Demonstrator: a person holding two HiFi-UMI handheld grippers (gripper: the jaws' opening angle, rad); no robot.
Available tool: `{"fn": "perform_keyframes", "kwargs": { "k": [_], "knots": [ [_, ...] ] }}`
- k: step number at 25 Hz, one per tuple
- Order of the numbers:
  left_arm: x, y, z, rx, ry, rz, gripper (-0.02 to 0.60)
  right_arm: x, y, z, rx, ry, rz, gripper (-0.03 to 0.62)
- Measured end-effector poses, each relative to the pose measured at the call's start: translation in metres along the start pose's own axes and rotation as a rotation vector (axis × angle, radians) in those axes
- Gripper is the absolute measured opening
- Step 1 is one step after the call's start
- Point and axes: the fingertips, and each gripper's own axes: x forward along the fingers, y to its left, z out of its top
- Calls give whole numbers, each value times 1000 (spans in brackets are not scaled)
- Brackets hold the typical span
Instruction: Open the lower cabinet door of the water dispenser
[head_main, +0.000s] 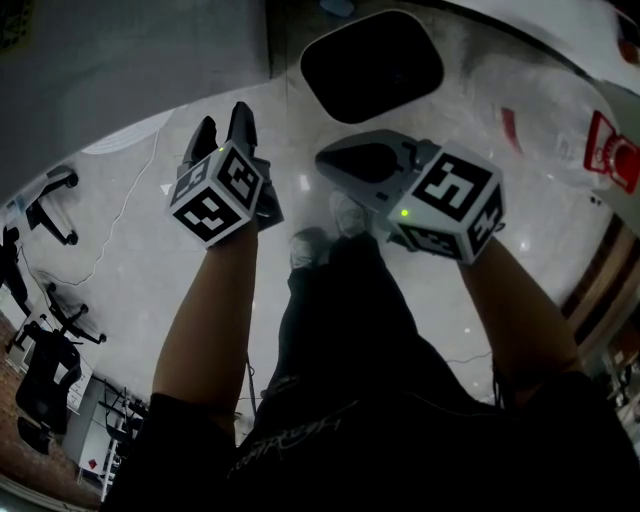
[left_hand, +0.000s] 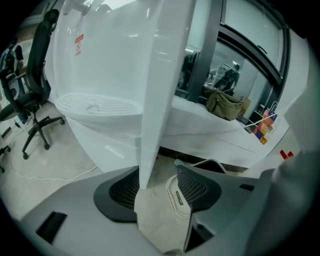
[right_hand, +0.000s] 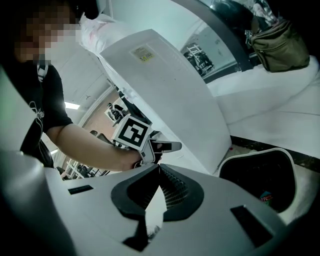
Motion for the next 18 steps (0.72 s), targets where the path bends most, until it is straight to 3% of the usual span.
{"fn": "perform_keyframes", "kwargs": {
  "k": [8, 18],
  "knots": [
    [20, 25, 8, -81, -51, 76, 258, 3, 3, -14, 9, 31, 5, 12],
    [30, 29, 23, -149, -109, 111, 262, 9, 17, -19, 7, 65, 44, 12]
  ]
}}
